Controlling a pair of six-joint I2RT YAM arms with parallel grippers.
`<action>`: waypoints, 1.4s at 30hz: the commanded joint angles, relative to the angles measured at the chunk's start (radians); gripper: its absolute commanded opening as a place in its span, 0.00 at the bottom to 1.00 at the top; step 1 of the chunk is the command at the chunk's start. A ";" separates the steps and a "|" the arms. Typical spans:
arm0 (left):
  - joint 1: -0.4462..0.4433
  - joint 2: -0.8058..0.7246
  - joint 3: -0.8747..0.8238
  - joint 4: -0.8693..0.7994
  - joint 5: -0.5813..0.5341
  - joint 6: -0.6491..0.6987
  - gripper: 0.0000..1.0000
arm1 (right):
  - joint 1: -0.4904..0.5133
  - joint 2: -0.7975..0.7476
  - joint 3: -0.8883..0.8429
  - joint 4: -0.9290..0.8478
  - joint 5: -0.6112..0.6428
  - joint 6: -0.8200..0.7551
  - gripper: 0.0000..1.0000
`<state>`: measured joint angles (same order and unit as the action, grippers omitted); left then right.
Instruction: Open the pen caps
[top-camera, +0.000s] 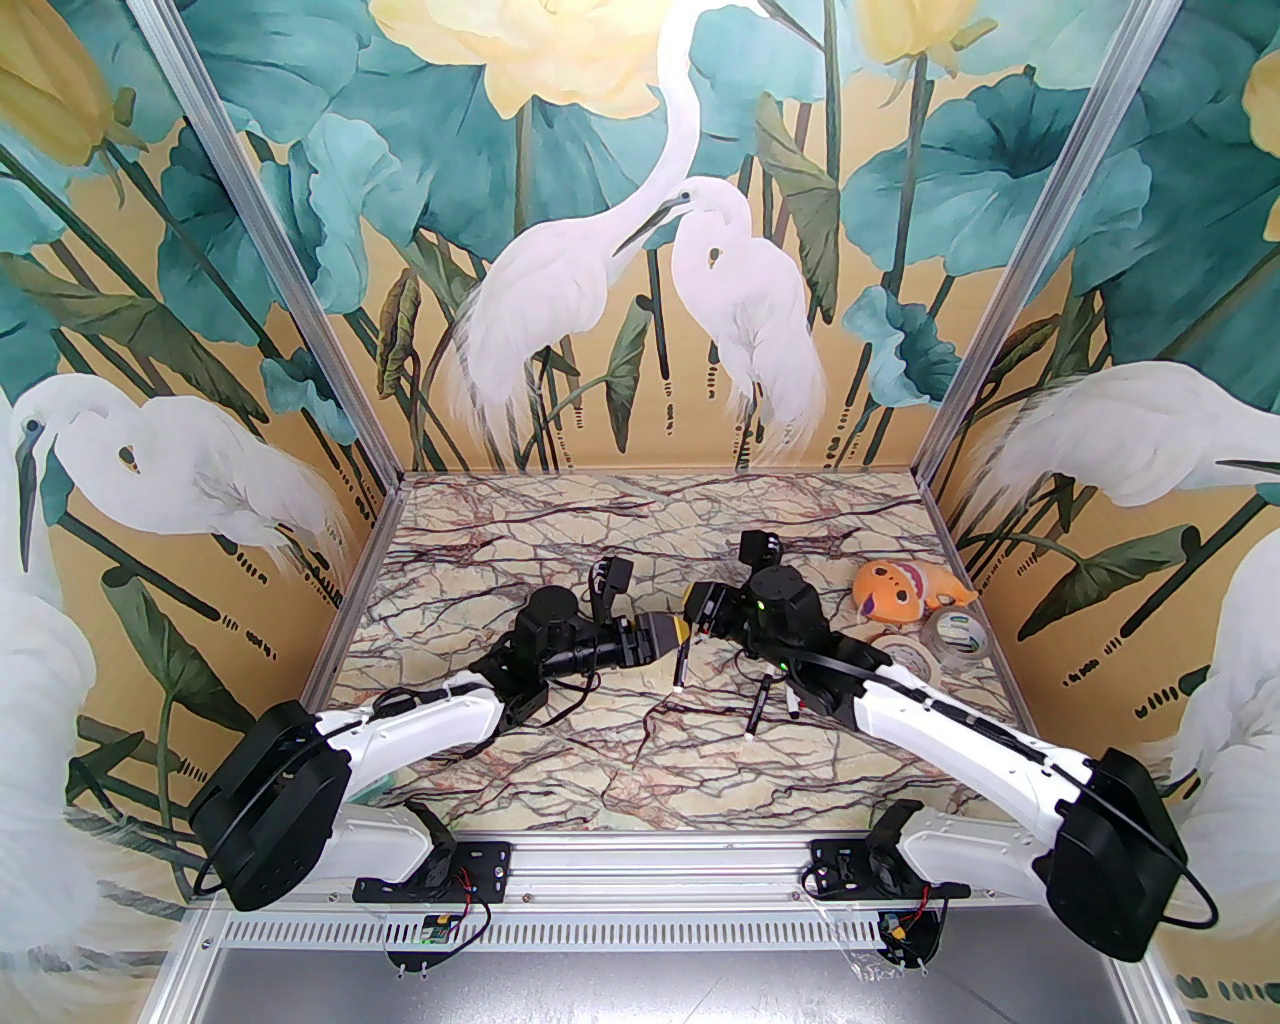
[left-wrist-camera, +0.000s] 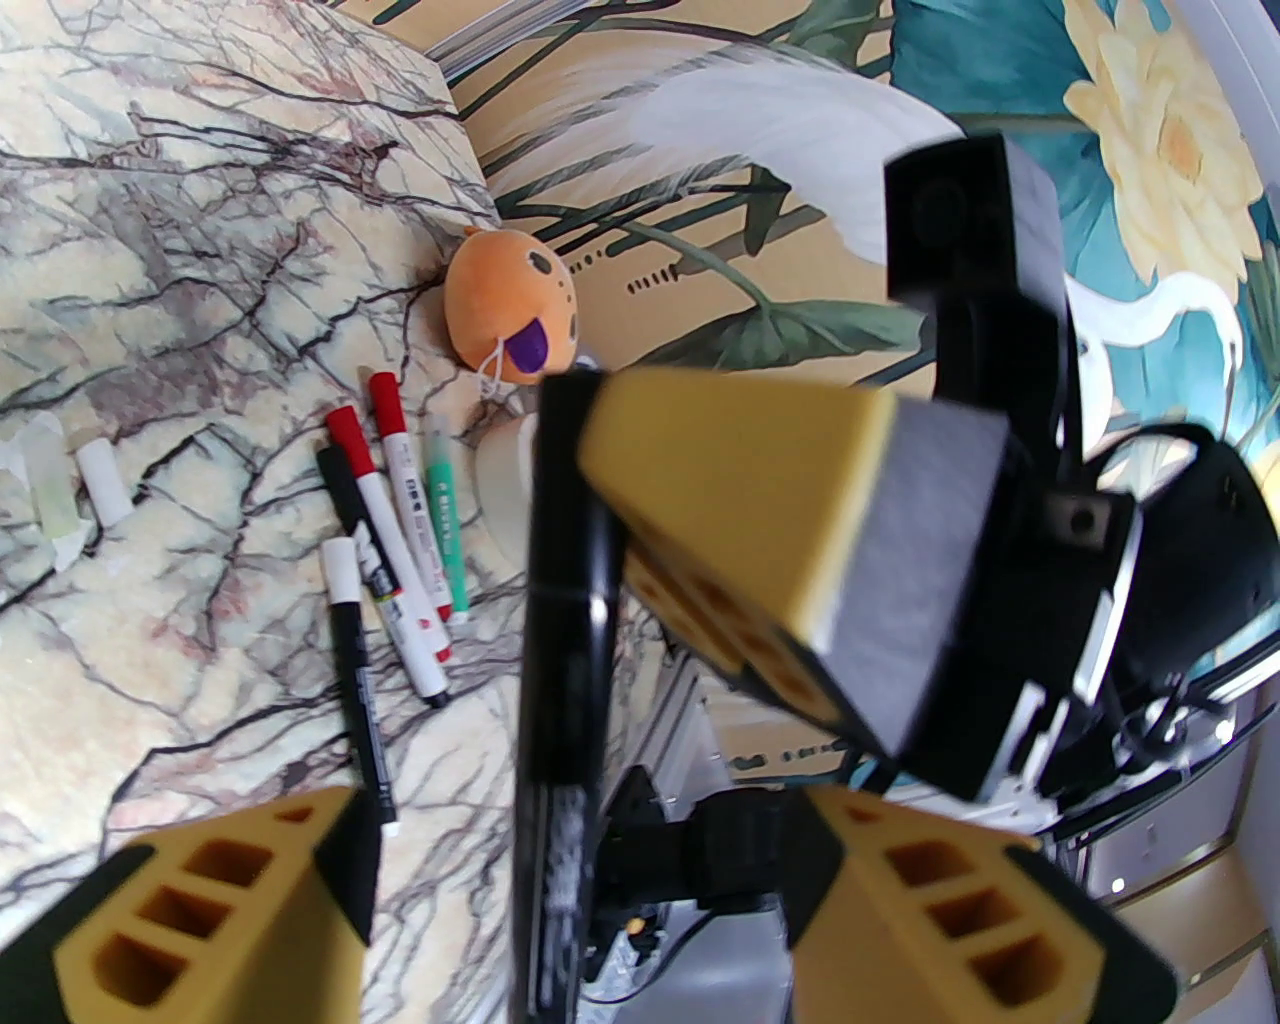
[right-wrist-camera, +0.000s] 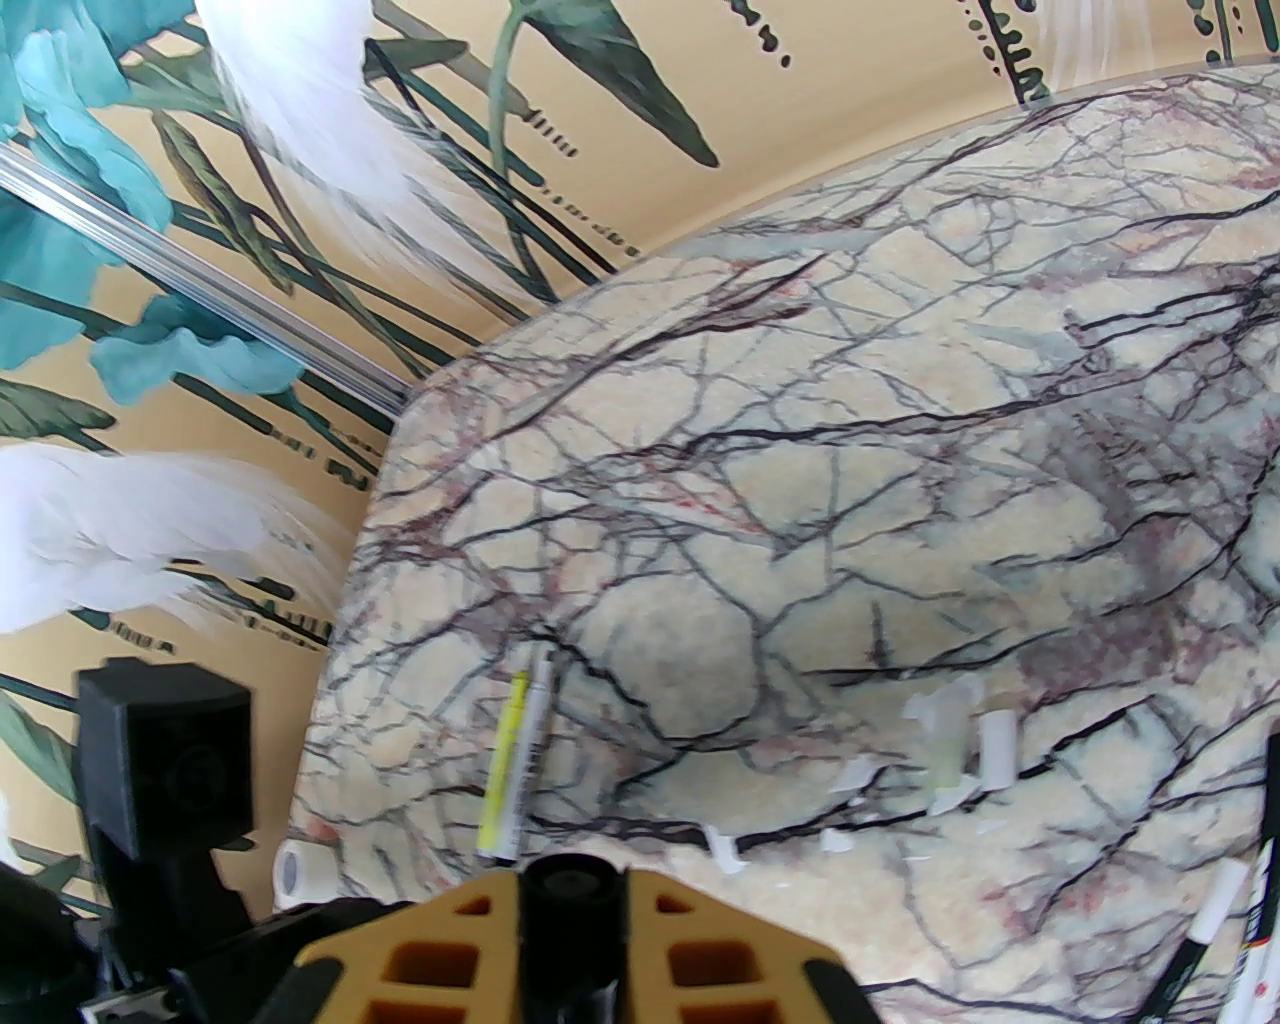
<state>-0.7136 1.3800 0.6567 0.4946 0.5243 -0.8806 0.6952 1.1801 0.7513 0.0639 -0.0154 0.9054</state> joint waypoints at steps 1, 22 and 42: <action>-0.023 0.028 0.035 0.001 0.032 -0.014 0.65 | 0.015 -0.037 -0.031 0.096 0.015 0.046 0.19; -0.052 0.044 0.054 -0.045 0.028 0.056 0.14 | 0.046 -0.084 -0.084 0.152 0.039 0.074 0.20; -0.052 -0.038 -0.005 -0.133 0.118 0.335 0.10 | 0.028 -0.179 0.059 -0.280 -0.089 -0.005 0.49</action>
<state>-0.7677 1.3647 0.6548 0.3946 0.6247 -0.5838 0.7307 1.0172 0.7849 -0.1249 -0.1303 0.9157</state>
